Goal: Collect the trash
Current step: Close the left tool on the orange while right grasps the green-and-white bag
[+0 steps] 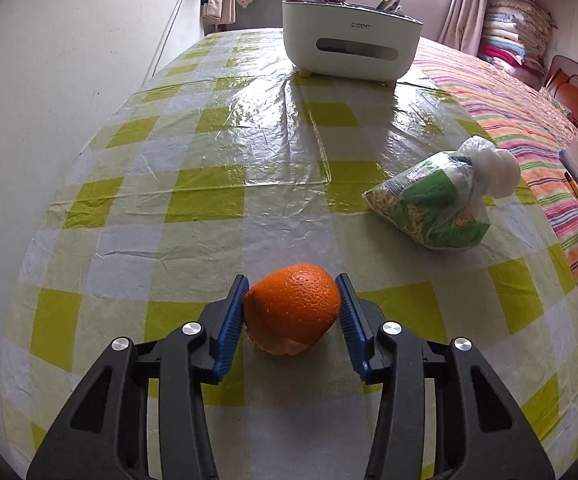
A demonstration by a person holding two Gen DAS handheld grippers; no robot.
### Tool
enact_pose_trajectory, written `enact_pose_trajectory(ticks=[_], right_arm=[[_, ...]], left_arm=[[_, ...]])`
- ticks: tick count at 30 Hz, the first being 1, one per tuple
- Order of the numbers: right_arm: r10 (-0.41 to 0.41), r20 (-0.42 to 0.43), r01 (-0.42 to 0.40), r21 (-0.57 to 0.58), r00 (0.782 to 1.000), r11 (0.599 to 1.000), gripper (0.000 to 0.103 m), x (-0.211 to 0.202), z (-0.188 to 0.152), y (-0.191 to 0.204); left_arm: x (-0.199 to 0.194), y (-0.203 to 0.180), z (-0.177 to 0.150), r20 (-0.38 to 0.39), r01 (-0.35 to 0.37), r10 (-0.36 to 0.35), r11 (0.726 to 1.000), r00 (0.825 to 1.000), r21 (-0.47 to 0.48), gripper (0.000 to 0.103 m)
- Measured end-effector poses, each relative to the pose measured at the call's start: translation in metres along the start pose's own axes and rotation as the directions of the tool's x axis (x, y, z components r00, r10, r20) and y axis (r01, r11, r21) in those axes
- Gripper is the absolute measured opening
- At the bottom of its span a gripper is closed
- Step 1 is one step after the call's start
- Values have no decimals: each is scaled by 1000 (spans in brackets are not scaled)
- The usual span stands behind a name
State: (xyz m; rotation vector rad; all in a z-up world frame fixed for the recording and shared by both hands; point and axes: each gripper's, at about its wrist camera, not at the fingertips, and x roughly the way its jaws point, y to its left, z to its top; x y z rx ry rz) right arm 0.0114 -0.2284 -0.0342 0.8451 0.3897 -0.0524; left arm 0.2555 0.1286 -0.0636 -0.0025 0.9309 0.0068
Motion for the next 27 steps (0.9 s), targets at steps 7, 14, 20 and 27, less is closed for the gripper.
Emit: enact_pose_trajectory(ticks=[7,14,20,27], right_arm=[[16,-70,-20,-56,997,998,71,19,-6,17],[48,-219,-81,-145,975,986,71,74,-10,59],[64,-333,-155,-255,941,954,71,135,-19,115],[29,-454,-205,-343,890,916,71,208,-49,165]], left_arm=[[-5,25,0,9,110,-110,983,994,-149,26],[-16,37,-5,35,137,-133,972,990,-190,25],[-28,44,-5,62,162,-152,965,986,-206,26],[-27,57,-5,53,186,-179,952,983,-244,26]])
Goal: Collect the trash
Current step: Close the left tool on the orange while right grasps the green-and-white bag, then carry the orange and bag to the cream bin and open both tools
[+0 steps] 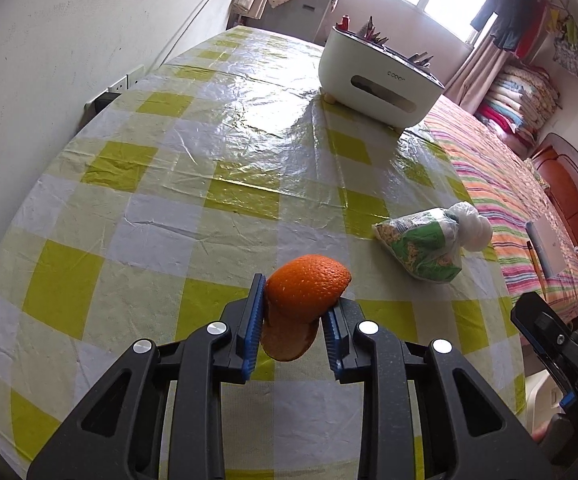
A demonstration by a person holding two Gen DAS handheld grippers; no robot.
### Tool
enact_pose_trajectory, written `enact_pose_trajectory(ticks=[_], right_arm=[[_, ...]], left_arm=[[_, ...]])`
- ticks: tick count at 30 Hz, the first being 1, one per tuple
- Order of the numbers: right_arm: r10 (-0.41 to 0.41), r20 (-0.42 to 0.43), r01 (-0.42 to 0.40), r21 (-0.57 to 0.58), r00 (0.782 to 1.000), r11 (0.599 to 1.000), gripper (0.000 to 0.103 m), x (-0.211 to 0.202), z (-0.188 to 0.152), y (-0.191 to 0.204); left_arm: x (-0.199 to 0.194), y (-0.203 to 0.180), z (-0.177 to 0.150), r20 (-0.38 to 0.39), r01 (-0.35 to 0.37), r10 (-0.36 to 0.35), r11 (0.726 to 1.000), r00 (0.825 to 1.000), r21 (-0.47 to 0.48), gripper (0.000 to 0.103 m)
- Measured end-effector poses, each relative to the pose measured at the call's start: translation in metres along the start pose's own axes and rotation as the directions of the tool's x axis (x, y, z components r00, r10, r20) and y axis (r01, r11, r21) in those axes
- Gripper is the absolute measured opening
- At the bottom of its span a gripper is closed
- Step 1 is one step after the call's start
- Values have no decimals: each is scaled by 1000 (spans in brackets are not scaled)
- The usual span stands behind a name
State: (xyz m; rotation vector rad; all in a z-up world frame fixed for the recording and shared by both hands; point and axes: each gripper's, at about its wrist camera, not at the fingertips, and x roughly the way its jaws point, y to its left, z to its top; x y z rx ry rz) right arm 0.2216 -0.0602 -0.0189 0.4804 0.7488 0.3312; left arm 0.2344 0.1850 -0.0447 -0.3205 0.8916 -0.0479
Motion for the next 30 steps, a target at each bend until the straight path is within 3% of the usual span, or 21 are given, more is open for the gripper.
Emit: enact_pose_trajectory(ticks=[10,16,20,21,23,30], right_arm=[[-97,-117,101,31,988,994,71,71,13,-3],[-98,-120,104,38,988,994,71,87,23,-3],[-105,-109,104,-19,988,994,70,94,22,5],[-103,-107,101,-32,989,994,69,95,22,6],[-49,-117,46,-28,992,999,49,96,22,5],[-29,-117,23,-54,993,998,43,84,12,12]], left_arm=[[-13,16,3,16,27,-27,998,1000,-57,26],[-15,10,3,19,39,-38,998,999,-48,27],[-14,5,1,12,36,-36,999,999,-36,27],[-14,4,0,9,37,-37,999,999,-34,27],[-13,2,-1,4,38,-38,999,999,-33,27],[-14,-6,-5,3,48,-48,999,999,-17,27]])
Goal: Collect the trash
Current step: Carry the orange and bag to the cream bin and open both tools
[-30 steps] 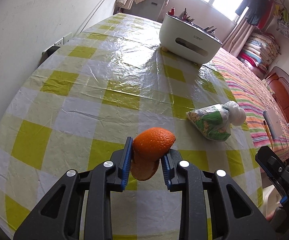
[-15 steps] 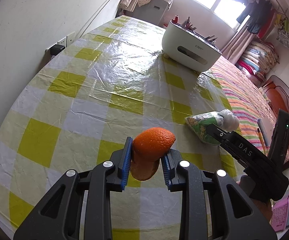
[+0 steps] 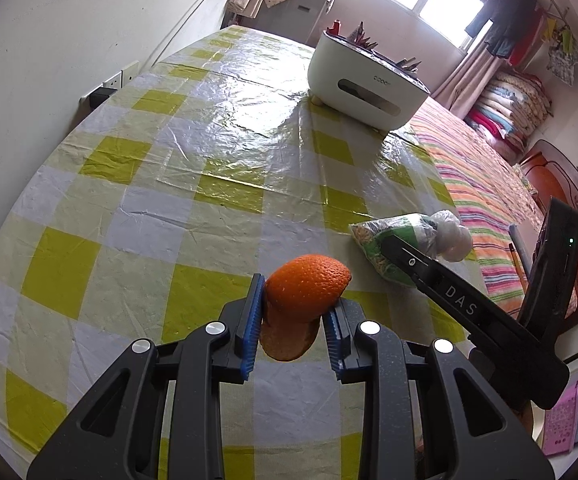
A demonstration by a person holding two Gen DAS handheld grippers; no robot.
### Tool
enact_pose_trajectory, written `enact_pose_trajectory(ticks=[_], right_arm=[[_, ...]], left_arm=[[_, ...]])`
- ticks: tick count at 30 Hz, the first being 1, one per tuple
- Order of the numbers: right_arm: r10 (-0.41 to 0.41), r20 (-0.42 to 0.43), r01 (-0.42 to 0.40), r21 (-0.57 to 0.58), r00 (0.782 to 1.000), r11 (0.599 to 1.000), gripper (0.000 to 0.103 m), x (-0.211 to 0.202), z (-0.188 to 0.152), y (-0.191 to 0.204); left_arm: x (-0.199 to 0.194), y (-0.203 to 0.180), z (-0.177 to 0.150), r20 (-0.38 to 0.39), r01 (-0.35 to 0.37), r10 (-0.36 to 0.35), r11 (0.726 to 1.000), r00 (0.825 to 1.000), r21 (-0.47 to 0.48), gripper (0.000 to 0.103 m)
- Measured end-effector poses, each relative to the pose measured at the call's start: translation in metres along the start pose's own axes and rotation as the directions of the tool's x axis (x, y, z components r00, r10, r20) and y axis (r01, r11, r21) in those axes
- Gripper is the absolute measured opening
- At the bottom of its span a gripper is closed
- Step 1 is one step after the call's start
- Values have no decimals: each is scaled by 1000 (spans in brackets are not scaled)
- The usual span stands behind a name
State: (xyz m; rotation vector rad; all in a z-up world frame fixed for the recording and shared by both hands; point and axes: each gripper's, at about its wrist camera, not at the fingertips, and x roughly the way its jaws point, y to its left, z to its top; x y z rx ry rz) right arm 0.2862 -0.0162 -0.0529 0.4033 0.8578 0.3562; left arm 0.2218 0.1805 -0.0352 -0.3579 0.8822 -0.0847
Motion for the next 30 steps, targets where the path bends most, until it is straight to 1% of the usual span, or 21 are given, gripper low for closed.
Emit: enact_pose_trajectory(ticks=[3,9,17,22,25,30], right_arm=[[28,-6,-28,19,1000,999,43,-10,-6,-1],[43,32,-44,21,999,999,43,-43,-19,-3],[33,80,-38,67,996,997,43,-88,-49,-20],[9,102,-14,51,995,999,43,-116,-74,-28],[-5,101,1,40,995,999,43,-129,-92,-33],[-40,116,36,39,992,999,43,-148,-112,-47]], left_arm=[[-5,-5,-3,12,9,-9,1000,1000,8,27],[-16,-12,-15,27,11,-12,1000,1000,10,27],[-29,-17,-33,47,24,-24,1000,999,-17,27],[-40,-22,-46,65,20,-20,1000,998,-11,27],[-46,-23,-56,63,31,-30,999,998,-18,27],[-53,-34,-75,56,50,-50,999,997,0,27]])
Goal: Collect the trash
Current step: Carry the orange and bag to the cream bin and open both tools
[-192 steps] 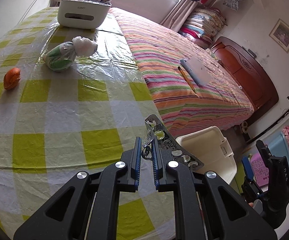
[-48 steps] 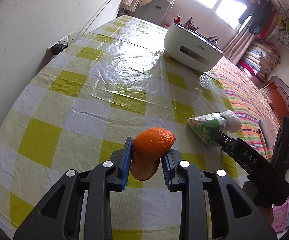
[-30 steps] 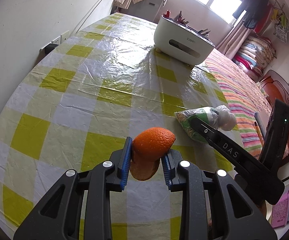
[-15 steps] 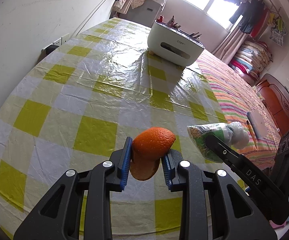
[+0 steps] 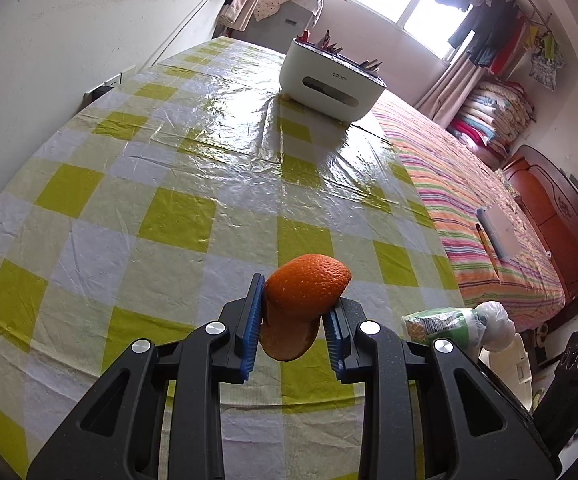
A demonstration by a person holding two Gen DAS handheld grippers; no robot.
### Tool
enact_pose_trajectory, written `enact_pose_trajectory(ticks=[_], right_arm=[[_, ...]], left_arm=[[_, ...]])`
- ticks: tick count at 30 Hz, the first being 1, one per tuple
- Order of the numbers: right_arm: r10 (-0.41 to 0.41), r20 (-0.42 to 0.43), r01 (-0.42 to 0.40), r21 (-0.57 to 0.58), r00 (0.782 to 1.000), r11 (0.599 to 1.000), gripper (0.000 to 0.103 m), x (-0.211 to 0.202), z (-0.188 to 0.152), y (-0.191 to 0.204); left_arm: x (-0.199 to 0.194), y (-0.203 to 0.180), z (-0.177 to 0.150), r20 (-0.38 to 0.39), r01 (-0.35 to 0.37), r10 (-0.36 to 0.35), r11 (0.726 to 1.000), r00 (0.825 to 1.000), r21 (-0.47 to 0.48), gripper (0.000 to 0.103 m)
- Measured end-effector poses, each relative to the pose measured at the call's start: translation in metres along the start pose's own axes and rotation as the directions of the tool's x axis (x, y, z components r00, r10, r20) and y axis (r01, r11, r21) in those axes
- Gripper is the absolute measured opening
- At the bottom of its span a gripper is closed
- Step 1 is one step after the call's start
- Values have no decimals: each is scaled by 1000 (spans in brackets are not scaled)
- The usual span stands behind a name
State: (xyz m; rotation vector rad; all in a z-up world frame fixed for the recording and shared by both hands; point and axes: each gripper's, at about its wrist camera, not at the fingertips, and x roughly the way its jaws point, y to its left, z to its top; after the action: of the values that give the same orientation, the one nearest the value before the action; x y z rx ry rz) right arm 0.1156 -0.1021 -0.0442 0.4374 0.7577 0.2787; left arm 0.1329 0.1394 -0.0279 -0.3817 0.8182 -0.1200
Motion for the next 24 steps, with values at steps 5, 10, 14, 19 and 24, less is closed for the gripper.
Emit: enact_pose_trajectory(ticks=[5,10,14,19,24], right_arm=[[-35,49,35,-2,998,999,43,-25,-9,-13],[-54,95,51,28,994,998,43,-45,-14,-26],[-81,153,74,51,985,996,43,-64,-16,-38],[-111,203,82,145,973,986,43,-82,-17,-65],[-167,266,114,203,949,973,43,-103,-14,-81]], left_arm=[[-6,-17,-18,-13,32,-32,999,999,20,27],[-11,-39,-32,-21,61,-60,997,998,45,27],[-15,-57,-43,-28,79,-77,994,997,71,27],[-15,-76,-47,-34,105,-102,989,994,104,27],[-12,-87,-50,-57,129,-124,986,991,105,27]])
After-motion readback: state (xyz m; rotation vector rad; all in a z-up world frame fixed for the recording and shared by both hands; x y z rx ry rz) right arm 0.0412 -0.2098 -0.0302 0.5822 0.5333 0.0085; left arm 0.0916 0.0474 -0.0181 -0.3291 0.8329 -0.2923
